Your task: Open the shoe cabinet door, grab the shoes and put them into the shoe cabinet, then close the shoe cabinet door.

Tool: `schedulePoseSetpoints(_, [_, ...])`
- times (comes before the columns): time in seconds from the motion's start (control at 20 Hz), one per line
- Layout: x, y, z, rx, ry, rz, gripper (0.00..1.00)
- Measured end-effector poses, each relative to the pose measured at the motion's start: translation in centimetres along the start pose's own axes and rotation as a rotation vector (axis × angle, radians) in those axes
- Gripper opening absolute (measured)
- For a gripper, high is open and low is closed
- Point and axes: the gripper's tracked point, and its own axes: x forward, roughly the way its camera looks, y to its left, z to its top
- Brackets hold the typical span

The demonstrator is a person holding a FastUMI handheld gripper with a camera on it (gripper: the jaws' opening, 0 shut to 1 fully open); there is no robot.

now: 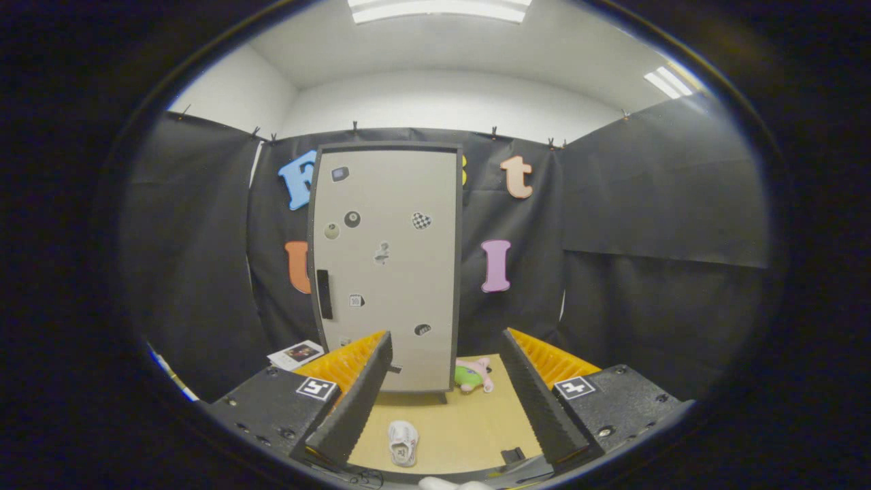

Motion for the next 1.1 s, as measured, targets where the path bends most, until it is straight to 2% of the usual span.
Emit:
schedulePoseSetpoints(0.45, [5.9,7.0,0.2,0.015,-0.018,0.056,1.0])
schedulePoseSetpoints(0.7, [11.7,13.0,-0.3,0.002,-0.011,0.123,1.0])
schedulePoseSetpoints(1.1, [21.3,23.1,-3.4,0.0,0.041,0.239,1.0])
